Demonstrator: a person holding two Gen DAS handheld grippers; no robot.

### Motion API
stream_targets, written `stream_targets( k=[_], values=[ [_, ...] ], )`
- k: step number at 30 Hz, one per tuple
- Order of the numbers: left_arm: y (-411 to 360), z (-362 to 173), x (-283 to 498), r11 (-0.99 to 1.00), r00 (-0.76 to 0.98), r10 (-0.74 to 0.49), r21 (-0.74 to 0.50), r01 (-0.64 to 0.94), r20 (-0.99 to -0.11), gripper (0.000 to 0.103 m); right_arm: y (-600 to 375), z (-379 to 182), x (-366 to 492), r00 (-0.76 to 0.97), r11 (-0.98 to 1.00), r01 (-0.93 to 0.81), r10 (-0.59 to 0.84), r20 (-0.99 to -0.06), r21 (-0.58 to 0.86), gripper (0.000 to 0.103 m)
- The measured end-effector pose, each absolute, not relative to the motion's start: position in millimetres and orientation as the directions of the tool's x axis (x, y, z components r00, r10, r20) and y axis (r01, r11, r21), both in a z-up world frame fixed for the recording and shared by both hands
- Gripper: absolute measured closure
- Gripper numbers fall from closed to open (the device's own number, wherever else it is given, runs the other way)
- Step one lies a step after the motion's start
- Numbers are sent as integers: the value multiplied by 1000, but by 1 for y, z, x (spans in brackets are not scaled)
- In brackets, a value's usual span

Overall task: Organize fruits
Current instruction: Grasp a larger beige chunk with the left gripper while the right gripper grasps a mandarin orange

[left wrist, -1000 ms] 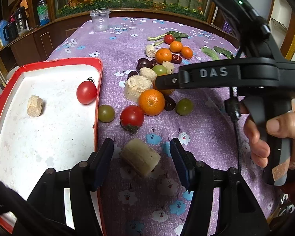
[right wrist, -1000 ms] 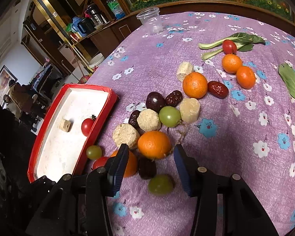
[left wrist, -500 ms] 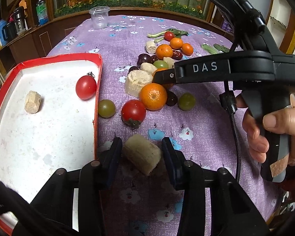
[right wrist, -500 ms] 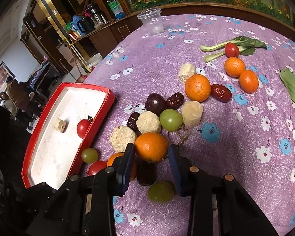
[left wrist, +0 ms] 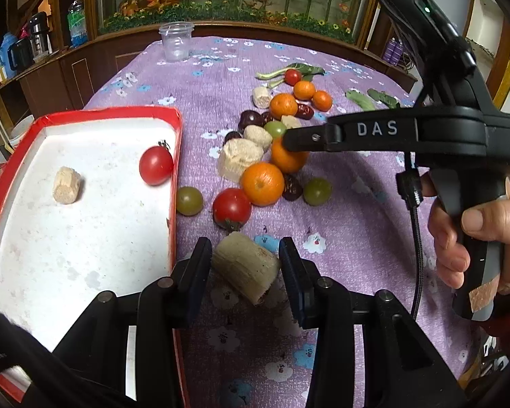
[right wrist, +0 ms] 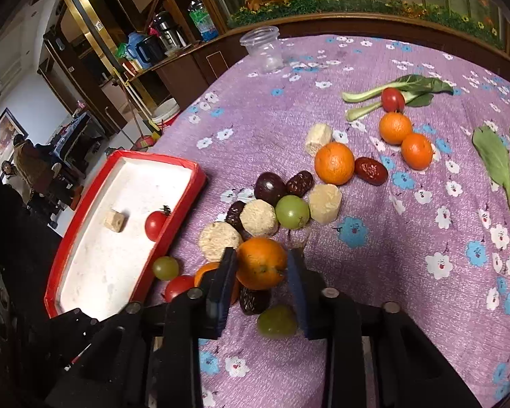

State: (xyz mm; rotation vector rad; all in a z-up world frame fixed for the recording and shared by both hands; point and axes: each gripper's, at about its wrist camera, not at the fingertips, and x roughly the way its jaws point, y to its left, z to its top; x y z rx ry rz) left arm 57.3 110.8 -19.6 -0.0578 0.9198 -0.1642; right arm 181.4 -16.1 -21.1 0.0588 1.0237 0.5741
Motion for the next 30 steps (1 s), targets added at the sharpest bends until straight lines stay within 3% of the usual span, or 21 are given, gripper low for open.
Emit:
stream_targets(
  k=[10, 17, 24, 30],
  values=[
    [114, -21, 56, 987, 591, -161, -121, 107, -791, 64, -10, -26, 185, 357, 852, -421, 472, -806, 312, 85],
    [117, -23, 58, 985, 585, -170, -137, 100, -793, 64, -3, -30, 192, 376, 866, -414, 442, -814, 280, 70],
    [117, -22, 58, 985, 584, -173, -140, 101, -793, 64, -3, -40, 204, 386, 887, -390, 400, -831, 246, 66],
    [116, -21, 60, 984, 583, -176, -141, 105, -793, 64, -1, -45, 208, 381, 884, -389, 412, -828, 260, 69]
  ],
)
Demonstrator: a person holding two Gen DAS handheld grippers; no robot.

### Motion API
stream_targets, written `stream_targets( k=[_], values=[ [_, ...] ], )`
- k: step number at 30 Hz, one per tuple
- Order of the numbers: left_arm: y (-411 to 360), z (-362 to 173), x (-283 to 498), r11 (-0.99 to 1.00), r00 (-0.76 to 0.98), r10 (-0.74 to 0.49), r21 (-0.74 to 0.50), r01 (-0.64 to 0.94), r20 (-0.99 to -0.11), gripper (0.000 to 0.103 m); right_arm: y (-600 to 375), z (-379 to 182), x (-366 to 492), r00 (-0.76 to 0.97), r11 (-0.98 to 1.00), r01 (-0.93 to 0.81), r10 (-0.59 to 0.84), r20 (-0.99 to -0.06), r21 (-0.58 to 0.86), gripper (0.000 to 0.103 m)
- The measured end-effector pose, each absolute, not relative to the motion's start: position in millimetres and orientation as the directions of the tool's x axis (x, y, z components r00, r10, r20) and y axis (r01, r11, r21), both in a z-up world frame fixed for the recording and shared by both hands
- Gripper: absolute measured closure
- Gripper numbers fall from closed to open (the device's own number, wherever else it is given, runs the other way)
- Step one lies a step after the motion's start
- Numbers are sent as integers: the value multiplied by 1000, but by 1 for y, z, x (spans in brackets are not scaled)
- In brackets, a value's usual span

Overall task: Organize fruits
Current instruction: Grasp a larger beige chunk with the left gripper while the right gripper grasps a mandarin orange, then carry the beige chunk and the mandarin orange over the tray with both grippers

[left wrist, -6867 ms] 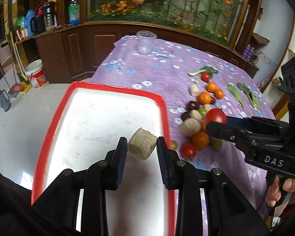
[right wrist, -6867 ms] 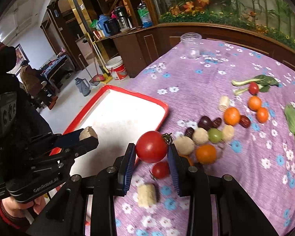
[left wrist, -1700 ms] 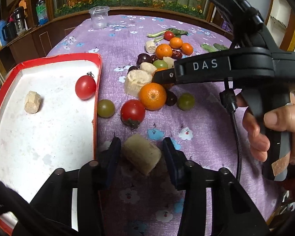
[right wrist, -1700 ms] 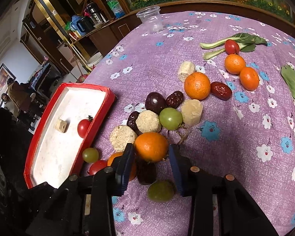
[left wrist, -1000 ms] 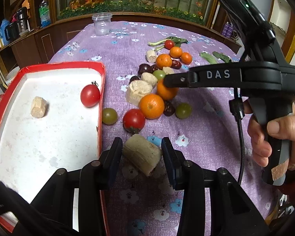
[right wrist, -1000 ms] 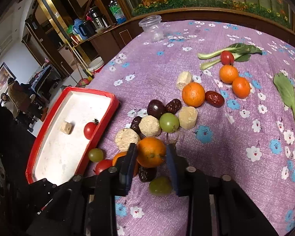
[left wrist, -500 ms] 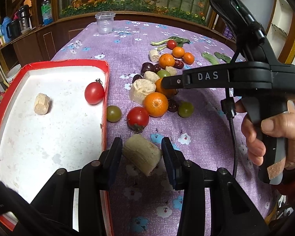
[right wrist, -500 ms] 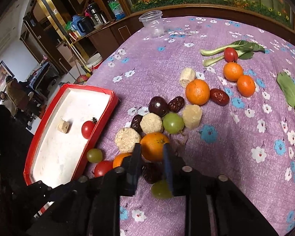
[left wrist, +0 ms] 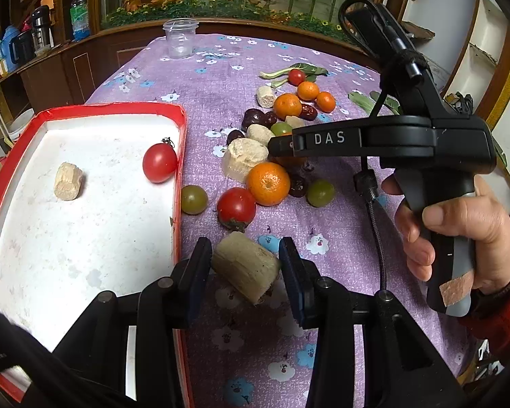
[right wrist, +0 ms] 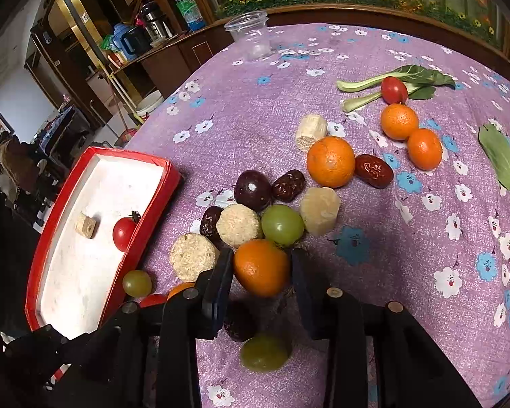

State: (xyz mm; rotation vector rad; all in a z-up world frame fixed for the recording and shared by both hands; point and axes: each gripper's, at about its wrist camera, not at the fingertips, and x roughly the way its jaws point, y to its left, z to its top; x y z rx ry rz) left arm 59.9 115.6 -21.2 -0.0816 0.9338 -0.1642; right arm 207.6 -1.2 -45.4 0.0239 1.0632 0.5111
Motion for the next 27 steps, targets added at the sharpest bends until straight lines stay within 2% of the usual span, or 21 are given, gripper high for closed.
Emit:
stream_targets(
  k=[8, 27],
  values=[
    [117, -14, 59, 984, 597, -179, -146, 103, -782, 64, -14, -32, 198, 389, 876, -382, 442, -808, 296, 70],
    [151, 14, 51, 991, 642, -127, -128, 45, -756, 64, 18, 19, 168, 389, 818, -482, 521, -759, 314, 70]
  ],
)
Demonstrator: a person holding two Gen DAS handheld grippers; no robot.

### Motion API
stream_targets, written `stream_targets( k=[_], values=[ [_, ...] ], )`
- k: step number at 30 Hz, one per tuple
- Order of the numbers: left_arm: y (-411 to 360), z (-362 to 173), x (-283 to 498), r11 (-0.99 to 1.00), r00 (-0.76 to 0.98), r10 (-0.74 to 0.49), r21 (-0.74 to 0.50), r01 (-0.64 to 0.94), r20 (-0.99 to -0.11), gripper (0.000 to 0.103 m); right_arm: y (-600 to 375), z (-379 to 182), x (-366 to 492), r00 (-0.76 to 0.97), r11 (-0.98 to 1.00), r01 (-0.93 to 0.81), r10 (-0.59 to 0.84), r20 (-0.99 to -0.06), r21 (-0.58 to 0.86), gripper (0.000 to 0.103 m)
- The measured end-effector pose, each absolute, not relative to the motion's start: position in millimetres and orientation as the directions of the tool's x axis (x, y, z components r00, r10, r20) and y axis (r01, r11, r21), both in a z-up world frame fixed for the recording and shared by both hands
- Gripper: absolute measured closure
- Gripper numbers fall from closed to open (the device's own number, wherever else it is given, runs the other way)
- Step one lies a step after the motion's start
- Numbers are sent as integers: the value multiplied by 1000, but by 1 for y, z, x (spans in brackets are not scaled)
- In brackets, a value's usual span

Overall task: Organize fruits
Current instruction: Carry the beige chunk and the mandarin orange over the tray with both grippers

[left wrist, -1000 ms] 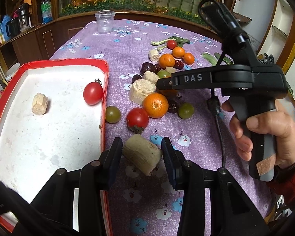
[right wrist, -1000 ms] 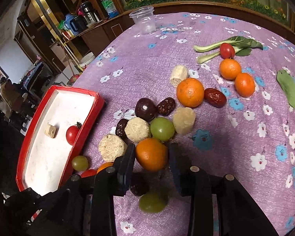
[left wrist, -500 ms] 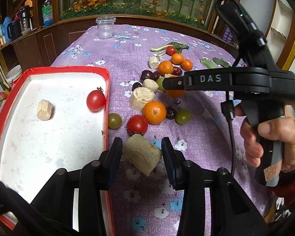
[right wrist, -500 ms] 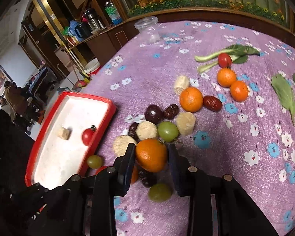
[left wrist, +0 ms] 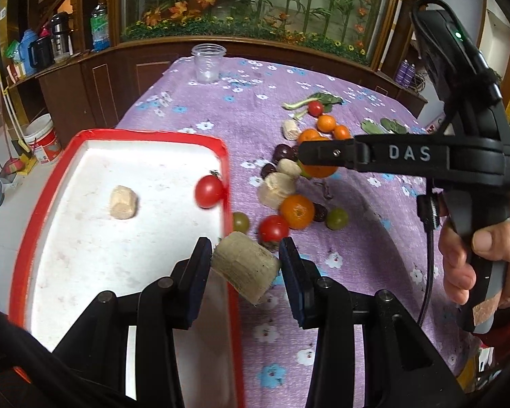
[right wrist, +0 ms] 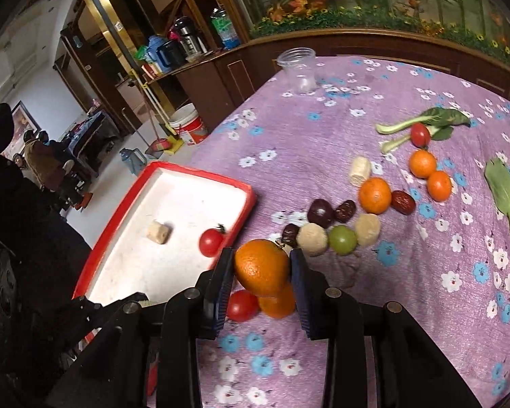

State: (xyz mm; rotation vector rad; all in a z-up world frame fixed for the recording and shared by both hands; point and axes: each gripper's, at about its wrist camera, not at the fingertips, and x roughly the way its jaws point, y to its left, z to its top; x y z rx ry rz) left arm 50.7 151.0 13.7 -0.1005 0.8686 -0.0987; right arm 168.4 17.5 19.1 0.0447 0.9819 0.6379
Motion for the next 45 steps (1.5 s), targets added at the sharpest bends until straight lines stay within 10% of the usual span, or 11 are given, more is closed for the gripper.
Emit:
stream_targets(
  k=[45],
  values=[
    [231, -21, 87, 985, 599, -52, -138, -99, -799, 64, 131, -25, 210, 287, 762, -561, 545, -788, 323, 70]
  ],
)
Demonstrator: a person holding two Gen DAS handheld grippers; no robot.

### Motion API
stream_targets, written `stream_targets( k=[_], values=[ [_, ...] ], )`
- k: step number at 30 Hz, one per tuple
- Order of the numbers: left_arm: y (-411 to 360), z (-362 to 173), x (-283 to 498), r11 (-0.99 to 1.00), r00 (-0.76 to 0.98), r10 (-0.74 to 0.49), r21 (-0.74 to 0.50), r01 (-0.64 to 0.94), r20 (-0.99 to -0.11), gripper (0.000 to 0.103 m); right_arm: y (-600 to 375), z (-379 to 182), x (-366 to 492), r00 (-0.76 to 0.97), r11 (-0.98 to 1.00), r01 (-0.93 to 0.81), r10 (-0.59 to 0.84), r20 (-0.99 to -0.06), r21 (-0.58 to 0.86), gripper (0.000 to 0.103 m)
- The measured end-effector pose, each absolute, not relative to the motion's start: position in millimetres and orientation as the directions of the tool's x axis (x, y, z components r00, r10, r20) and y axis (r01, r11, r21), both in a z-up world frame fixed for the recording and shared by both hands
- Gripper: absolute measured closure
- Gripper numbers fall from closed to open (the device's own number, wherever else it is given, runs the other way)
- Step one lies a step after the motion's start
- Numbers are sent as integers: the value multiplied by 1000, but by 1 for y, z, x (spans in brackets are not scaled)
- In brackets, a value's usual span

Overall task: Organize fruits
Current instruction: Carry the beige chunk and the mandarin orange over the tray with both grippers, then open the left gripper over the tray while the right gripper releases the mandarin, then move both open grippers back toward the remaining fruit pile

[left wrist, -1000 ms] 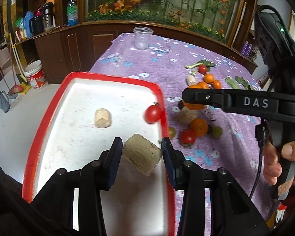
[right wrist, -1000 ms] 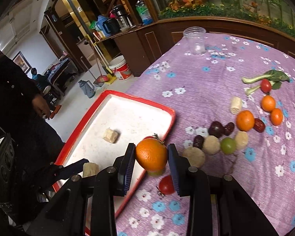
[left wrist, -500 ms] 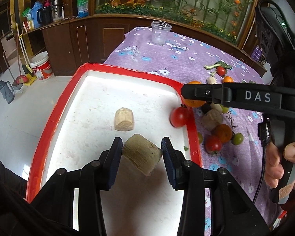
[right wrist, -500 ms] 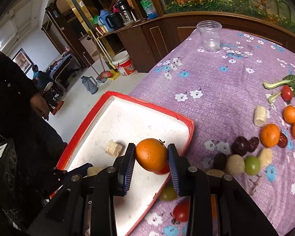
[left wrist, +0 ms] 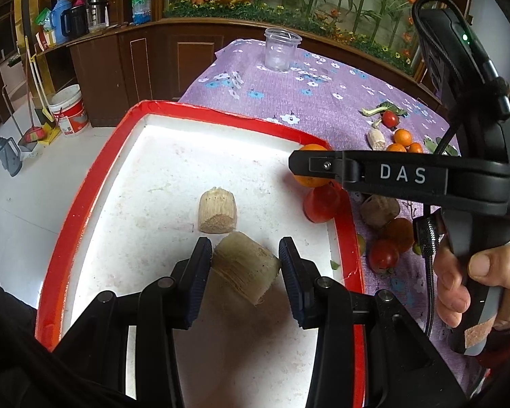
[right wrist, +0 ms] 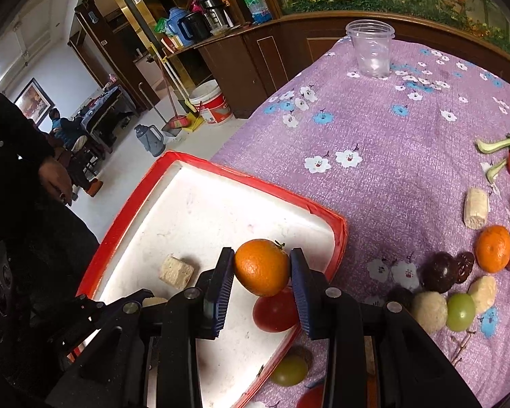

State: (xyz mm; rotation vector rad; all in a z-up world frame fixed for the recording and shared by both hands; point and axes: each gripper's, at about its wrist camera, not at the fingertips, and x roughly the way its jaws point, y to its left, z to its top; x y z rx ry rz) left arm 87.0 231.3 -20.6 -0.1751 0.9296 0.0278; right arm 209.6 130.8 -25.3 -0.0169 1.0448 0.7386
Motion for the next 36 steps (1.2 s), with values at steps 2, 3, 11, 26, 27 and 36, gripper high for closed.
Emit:
stream_targets(
  k=[2, 3, 11, 26, 27, 36],
  values=[
    [231, -23, 89, 985, 591, -53, -138, -101, -805, 64, 133, -25, 208, 295, 763, -568, 538, -790, 308, 70],
    [231, -24, 90, 986, 583, -53, -137, -100, -810, 64, 133, -26, 209, 296, 763, -569, 537, -790, 305, 70],
    [230, -26, 93, 985, 559, -55, -135, -103, -827, 63, 136, -28, 210, 296, 763, -574, 532, -793, 298, 69],
    [229, -20, 81, 980, 562, -59, -155, -124, -825, 45, 111, -6, 201, 319, 748, -566, 586, -745, 346, 57],
    [227, -18, 79, 981, 565, -61, -155, -119, -823, 45, 106, -3, 199, 323, 747, -566, 590, -740, 348, 57],
    [200, -3, 63, 985, 599, -88, -159, -67, -796, 45, 49, 22, 178, 355, 753, -550, 603, -715, 362, 56]
  ],
)
